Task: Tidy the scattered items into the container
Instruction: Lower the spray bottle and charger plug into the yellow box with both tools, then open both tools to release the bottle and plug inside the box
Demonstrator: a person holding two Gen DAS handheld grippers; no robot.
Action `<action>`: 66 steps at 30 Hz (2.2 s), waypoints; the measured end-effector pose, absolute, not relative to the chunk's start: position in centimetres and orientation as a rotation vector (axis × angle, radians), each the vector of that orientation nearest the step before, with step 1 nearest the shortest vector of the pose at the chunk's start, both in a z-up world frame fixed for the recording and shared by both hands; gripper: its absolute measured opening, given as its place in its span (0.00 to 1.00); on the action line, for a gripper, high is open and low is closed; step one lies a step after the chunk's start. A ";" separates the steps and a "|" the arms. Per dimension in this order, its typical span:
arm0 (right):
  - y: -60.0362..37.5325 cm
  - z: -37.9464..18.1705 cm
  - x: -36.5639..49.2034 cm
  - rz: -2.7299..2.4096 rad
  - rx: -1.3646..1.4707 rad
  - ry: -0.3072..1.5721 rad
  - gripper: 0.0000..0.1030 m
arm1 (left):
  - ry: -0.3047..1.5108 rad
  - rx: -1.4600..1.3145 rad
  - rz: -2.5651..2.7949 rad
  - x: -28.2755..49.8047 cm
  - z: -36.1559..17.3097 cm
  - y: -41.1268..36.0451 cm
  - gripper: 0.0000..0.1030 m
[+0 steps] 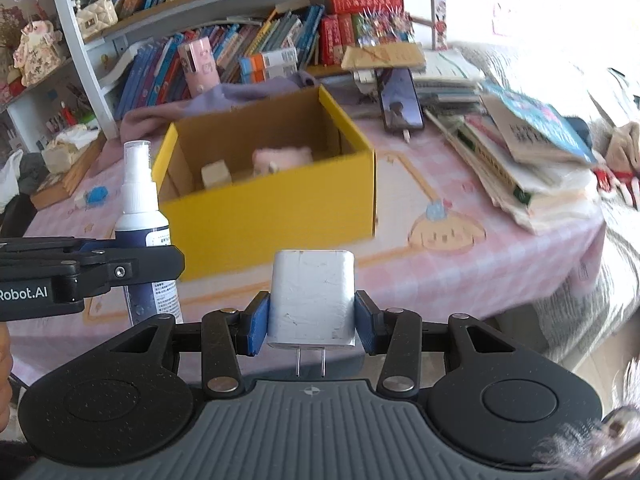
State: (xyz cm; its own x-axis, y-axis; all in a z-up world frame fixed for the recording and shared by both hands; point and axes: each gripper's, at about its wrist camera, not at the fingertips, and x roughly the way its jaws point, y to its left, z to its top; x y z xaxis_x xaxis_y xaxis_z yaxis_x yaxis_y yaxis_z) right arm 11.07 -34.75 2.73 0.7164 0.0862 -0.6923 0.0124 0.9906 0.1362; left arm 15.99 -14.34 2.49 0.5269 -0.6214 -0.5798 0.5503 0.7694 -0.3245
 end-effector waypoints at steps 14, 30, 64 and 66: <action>-37.8 4.4 20.9 0.236 0.101 0.673 0.41 | 0.665 -0.085 -0.494 21.5 4.0 -16.3 0.30; -36.6 2.0 31.0 0.429 0.077 0.669 0.41 | 0.695 0.034 -0.293 25.6 2.9 -17.9 0.30; -35.6 0.6 37.9 0.538 0.143 0.744 0.59 | 0.869 0.093 -0.156 30.5 0.5 -20.1 0.67; -36.2 1.3 36.8 0.527 0.146 0.710 0.59 | 0.845 0.084 -0.149 30.5 1.1 -20.1 0.67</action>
State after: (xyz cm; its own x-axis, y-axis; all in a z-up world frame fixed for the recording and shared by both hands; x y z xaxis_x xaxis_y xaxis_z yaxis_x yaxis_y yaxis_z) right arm 36.81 -36.20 1.29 0.6345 0.5075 -0.5829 -0.4108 0.8603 0.3018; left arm 30.48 -20.06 1.07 0.6544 -0.0982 -0.7497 0.1647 0.9862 0.0146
